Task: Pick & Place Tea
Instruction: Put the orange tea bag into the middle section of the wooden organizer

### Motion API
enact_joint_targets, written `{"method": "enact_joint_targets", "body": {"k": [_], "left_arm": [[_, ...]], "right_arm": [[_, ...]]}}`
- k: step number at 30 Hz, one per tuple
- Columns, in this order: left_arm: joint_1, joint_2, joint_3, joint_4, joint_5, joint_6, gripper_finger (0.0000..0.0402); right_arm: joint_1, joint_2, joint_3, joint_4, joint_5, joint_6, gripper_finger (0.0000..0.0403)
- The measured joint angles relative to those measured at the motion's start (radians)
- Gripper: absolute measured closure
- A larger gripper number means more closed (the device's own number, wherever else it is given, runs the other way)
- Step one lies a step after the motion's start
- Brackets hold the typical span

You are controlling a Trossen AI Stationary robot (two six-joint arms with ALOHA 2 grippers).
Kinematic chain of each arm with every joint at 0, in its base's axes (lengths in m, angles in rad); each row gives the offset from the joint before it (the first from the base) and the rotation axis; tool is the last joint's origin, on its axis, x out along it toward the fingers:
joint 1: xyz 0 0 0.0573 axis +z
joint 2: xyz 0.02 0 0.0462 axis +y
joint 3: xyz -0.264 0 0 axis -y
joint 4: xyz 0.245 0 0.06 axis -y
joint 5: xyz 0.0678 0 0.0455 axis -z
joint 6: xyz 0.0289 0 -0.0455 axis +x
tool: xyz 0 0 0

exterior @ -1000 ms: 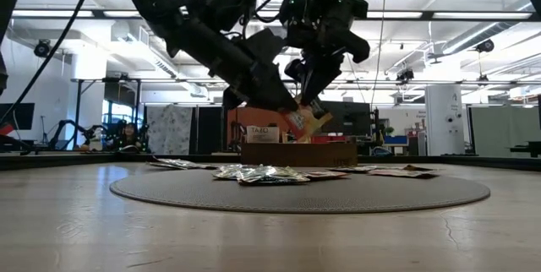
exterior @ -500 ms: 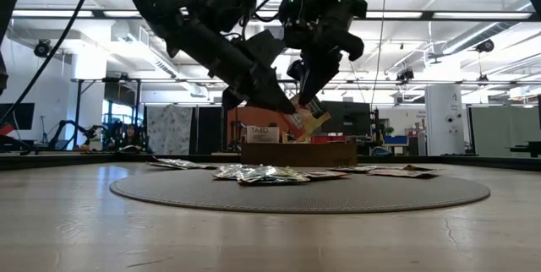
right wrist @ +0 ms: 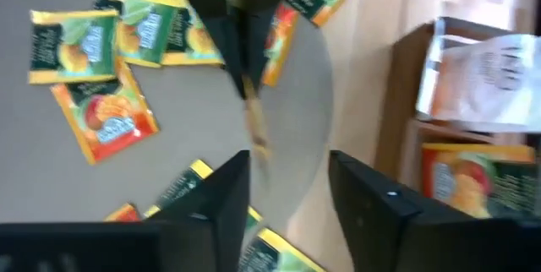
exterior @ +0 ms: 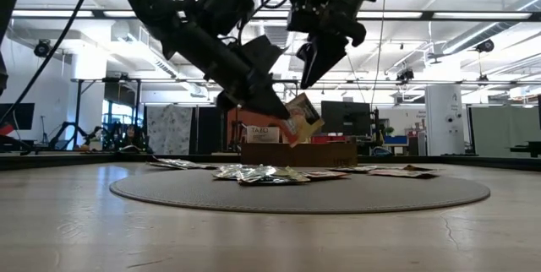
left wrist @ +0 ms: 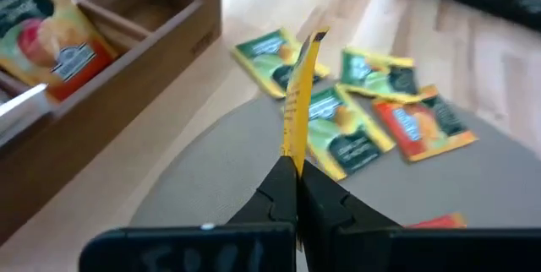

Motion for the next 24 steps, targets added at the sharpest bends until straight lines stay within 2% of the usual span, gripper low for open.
{"method": "enact_joint_targets", "body": {"k": [4, 8, 15, 24], "left_arm": [[-0.019, -0.011, 0.000, 0.017, -0.025, -0.007, 0.0401], [-0.040, -0.036, -0.001, 0.023, -0.086, -0.008, 0.0401], [-0.038, -0.049, -0.002, 0.107, -0.104, -0.004, 0.0401], [-0.035, -0.049, -0.002, 0.125, -0.103, 0.004, 0.0401]], "right_arm": [[-0.017, -0.026, -0.004, -0.001, 0.000, -0.033, 0.0200], [-0.040, -0.045, -0.013, -0.025, -0.003, -0.036, 0.0187], [-0.032, -0.055, -0.046, -0.047, -0.076, -0.036, 0.0191], [-0.029, -0.055, -0.047, -0.013, -0.075, -0.033, 0.0221]]}}
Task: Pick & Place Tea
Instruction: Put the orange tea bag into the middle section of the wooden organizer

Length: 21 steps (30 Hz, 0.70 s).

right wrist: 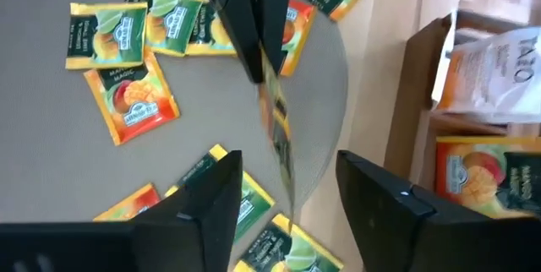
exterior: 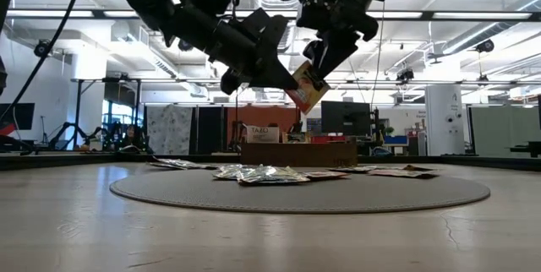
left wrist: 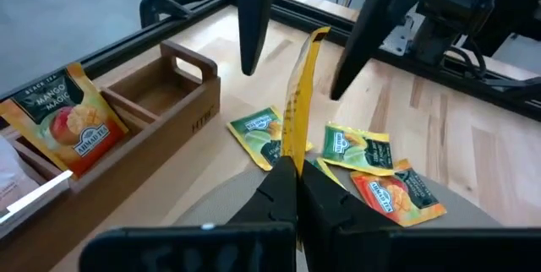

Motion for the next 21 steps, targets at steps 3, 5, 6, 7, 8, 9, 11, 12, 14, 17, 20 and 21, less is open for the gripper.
{"method": "enact_joint_targets", "body": {"k": [3, 5, 6, 7, 8, 9, 11, 12, 14, 17, 20, 21], "left_arm": [[0.000, 0.000, 0.000, 0.006, 0.000, 0.000, 0.0401], [0.000, 0.000, 0.000, 0.014, 0.001, 0.001, 0.0401], [0.000, 0.000, 0.000, 0.018, 0.001, 0.001, 0.0401], [0.000, 0.000, 0.000, 0.021, 0.001, 0.001, 0.0401], [0.001, 0.000, 0.000, 0.023, 0.001, 0.001, 0.0401], [0.001, 0.000, 0.000, 0.022, 0.001, 0.001, 0.0401], [0.001, 0.000, 0.000, 0.022, 0.001, 0.001, 0.0401], [0.001, 0.000, 0.000, 0.022, 0.001, 0.001, 0.0401], [0.001, 0.000, -0.001, 0.022, 0.000, 0.008, 0.0401], [0.001, 0.000, -0.006, 0.023, -0.002, 0.013, 0.0401], [0.001, 0.000, -0.009, 0.017, -0.002, -0.002, 0.0396], [0.001, 0.000, -0.012, 0.017, -0.002, -0.013, 0.0390]], "right_arm": [[-0.004, 0.001, -0.002, 0.001, 0.001, -0.001, 0.0244], [-0.005, 0.002, -0.002, 0.003, 0.003, -0.003, 0.0262], [-0.005, 0.002, -0.004, 0.003, 0.003, -0.003, 0.0273], [-0.005, 0.002, -0.007, 0.002, 0.003, -0.003, 0.0283], [-0.005, 0.002, -0.008, 0.003, 0.003, -0.003, 0.0294], [-0.007, 0.002, -0.010, 0.002, 0.003, -0.003, 0.0305], [-0.007, 0.002, -0.010, 0.002, 0.003, -0.007, 0.0328], [-0.007, 0.002, -0.010, 0.002, 0.004, -0.013, 0.0340], [-0.007, 0.002, -0.010, 0.002, 0.024, -0.023, 0.0363], [-0.007, 0.002, -0.010, 0.002, 0.045, -0.033, 0.0389], [-0.007, 0.002, -0.010, 0.003, 0.048, -0.031, 0.0393], [-0.007, 0.003, -0.010, 0.004, 0.049, -0.024, 0.0394]]}}
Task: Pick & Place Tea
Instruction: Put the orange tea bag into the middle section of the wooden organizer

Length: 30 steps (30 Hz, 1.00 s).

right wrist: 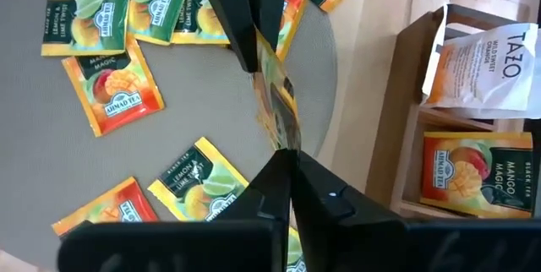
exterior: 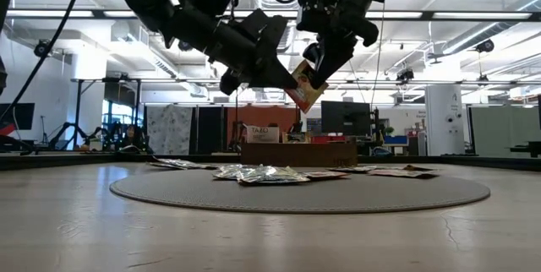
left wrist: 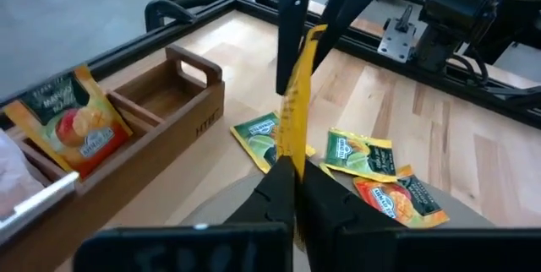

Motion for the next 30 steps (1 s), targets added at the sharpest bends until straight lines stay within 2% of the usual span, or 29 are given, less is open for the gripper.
{"method": "enact_joint_targets", "body": {"k": [7, 11, 15, 20, 30], "left_arm": [[0.000, 0.001, -0.043, -0.010, -0.037, -0.079, 0.0315], [-0.001, 0.001, -0.065, -0.036, -0.050, -0.109, 0.0287], [-0.011, 0.001, -0.077, -0.041, -0.058, -0.157, 0.0283], [-0.034, -0.004, -0.078, -0.047, -0.112, -0.192, 0.0282], [-0.069, -0.064, -0.078, -0.219, -0.163, -0.206, 0.0282]], "right_arm": [[-0.015, 0.000, 0.013, -0.005, 0.029, 0.064, 0.0394], [-0.036, 0.000, 0.020, -0.013, 0.050, 0.094, 0.0394], [-0.071, 0.023, 0.030, -0.031, 0.125, 0.088, 0.0394], [-0.135, 0.145, 0.104, -0.136, 0.130, 0.147, 0.0394], [-0.180, 0.367, 0.440, -0.306, 0.131, 0.206, 0.0394]]}}
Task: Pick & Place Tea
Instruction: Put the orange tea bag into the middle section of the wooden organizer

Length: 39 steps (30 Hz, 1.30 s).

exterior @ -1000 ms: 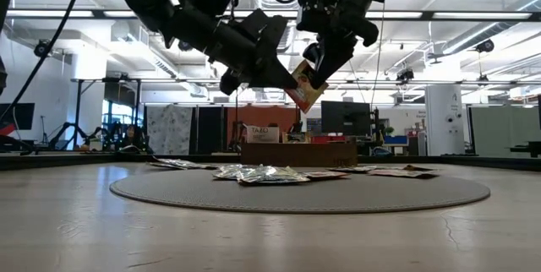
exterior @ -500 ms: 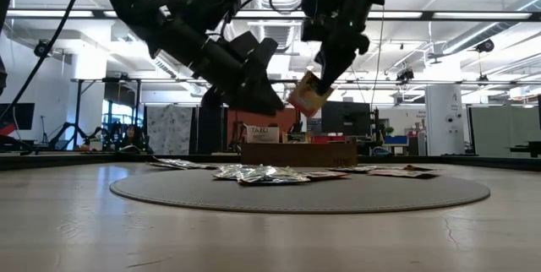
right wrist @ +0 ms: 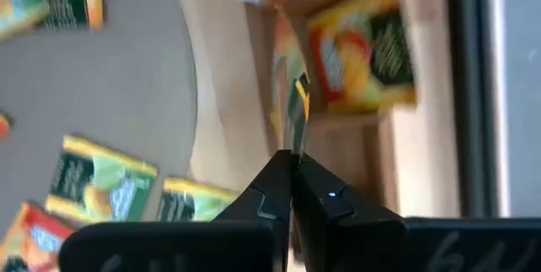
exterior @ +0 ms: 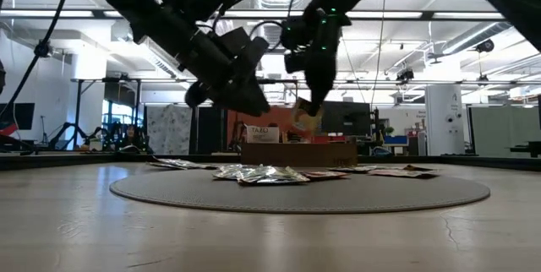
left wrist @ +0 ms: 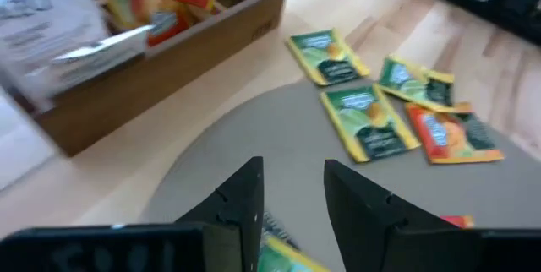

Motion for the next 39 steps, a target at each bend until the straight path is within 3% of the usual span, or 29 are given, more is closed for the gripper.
{"method": "enact_joint_targets", "body": {"k": [9, 21, 30, 34, 39], "left_arm": [[-0.019, -0.088, -0.092, -0.024, -0.045, -0.078, 0.0282], [-0.021, -0.273, -0.288, -0.028, -0.093, -0.145, 0.0282], [-0.021, -0.318, -0.330, -0.030, -0.097, -0.141, 0.0282], [-0.021, -0.318, -0.331, -0.028, -0.096, -0.133, 0.0282], [-0.021, -0.318, -0.335, -0.028, -0.096, -0.126, 0.0282]], "right_arm": [[-0.001, 0.177, 0.226, -0.127, 0.100, 0.009, 0.0394], [0.000, 0.227, 0.236, -0.170, 0.103, 0.013, 0.0394], [0.012, 0.240, 0.237, -0.144, 0.109, 0.010, 0.0393], [0.024, 0.240, 0.239, -0.113, 0.128, 0.006, 0.0373], [0.039, 0.240, 0.239, -0.080, 0.142, 0.001, 0.0315]]}}
